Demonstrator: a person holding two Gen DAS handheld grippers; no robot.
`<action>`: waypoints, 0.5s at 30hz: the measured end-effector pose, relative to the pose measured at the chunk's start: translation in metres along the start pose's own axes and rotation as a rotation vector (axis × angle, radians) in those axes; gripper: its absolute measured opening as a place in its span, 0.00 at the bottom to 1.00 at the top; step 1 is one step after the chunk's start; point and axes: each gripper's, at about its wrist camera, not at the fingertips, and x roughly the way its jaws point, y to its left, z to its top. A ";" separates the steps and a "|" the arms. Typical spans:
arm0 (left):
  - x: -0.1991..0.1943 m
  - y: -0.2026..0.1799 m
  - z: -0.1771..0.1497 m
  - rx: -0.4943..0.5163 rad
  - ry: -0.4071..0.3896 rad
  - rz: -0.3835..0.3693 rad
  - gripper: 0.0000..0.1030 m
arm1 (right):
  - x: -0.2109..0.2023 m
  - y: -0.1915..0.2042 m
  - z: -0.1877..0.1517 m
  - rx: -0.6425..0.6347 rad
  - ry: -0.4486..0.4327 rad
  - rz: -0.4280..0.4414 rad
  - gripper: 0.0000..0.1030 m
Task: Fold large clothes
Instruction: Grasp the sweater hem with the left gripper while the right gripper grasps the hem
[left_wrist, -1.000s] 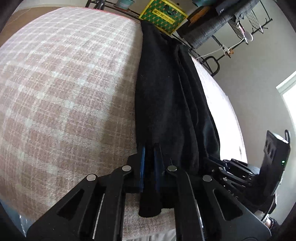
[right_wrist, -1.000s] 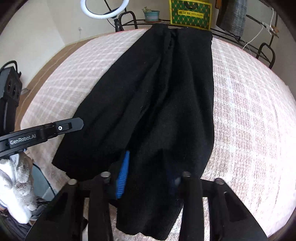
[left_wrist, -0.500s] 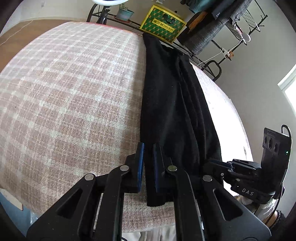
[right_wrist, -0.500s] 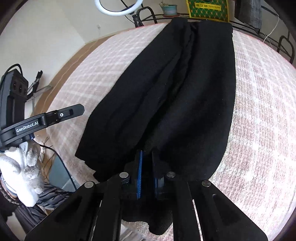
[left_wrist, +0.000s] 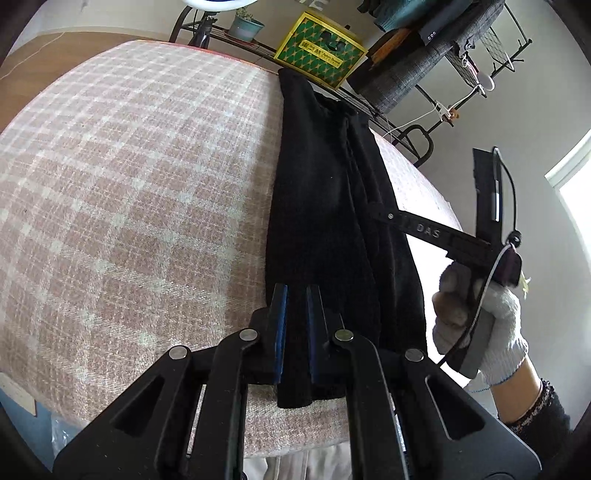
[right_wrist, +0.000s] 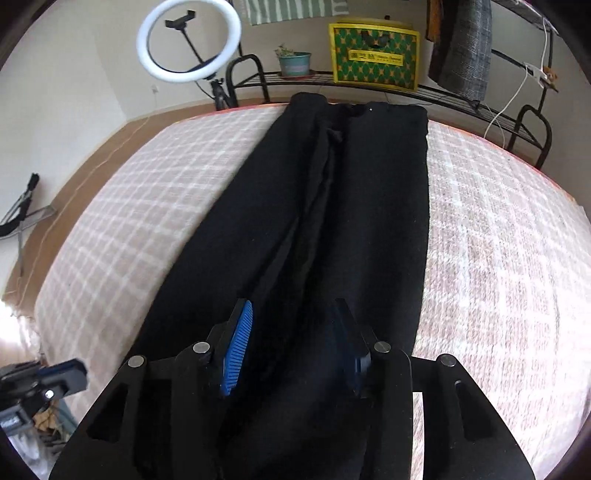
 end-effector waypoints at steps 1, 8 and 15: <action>0.000 0.001 0.001 0.003 0.001 0.001 0.06 | 0.004 -0.007 0.001 0.007 0.018 0.006 0.27; 0.009 0.009 0.002 -0.006 0.027 0.001 0.06 | 0.016 -0.036 0.014 0.228 0.002 0.242 0.00; 0.011 0.009 -0.010 -0.004 0.068 -0.022 0.37 | -0.021 -0.041 0.006 0.260 0.019 0.239 0.04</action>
